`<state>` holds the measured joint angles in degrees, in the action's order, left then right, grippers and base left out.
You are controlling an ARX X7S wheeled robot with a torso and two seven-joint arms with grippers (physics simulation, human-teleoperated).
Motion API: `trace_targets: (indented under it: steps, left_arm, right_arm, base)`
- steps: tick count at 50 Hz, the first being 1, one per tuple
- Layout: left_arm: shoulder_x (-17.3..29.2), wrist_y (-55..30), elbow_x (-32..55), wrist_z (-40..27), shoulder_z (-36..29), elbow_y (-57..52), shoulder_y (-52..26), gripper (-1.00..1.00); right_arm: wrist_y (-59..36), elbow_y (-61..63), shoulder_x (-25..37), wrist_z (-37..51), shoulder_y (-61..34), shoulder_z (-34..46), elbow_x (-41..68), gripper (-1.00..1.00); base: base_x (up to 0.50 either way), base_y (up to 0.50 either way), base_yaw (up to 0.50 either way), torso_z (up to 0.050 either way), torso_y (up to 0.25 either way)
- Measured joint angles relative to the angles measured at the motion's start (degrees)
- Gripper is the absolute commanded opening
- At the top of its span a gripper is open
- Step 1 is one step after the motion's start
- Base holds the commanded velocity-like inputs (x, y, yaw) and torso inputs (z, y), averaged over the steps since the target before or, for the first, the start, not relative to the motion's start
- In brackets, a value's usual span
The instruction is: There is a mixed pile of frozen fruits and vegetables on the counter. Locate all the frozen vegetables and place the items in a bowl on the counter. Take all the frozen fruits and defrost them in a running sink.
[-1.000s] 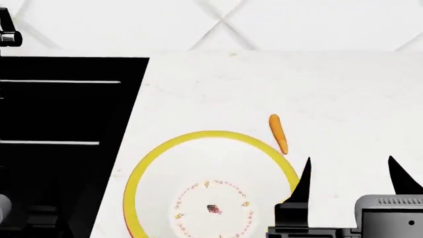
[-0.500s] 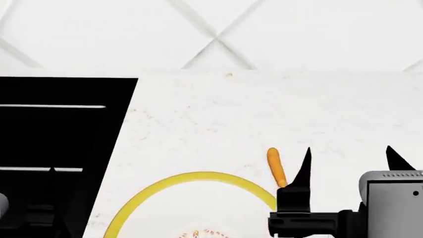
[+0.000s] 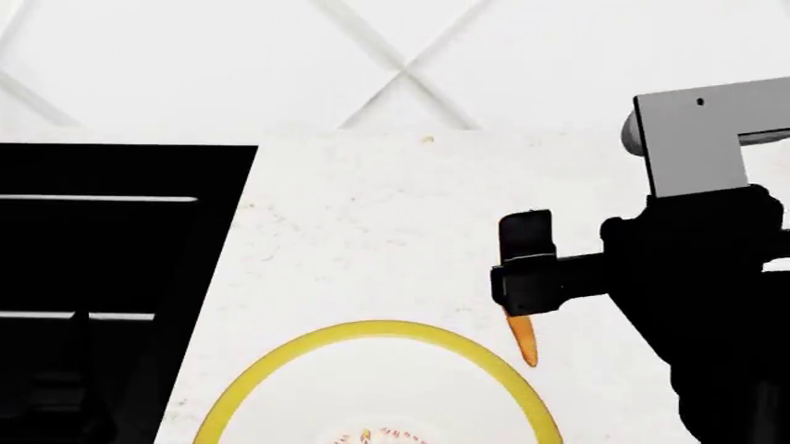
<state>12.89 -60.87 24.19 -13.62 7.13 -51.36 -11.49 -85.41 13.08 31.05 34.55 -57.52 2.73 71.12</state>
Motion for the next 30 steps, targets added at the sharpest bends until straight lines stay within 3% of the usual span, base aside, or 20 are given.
trace_targets:
  steps: [16, 30]
  left_arm:
    - [0.6, -0.5, 1.6, 0.0, 2.2, 0.6, -0.9, 1.00]
    - [1.1, 0.4, 2.0, 0.0, 2.5, 1.3, -0.5, 1.00]
  right_arm:
    - [10.1, -26.5, -2.6, -14.3, -10.7, 19.7, -11.7, 1.00]
    - [18.0, -43.2, -7.4, -24.3, -14.5, 30.3, -19.5, 1.00]
  base:
    - [0.00, 0.00, 0.00, 0.000, 0.000]
    - [0.00, 0.00, 0.00, 0.000, 0.000]
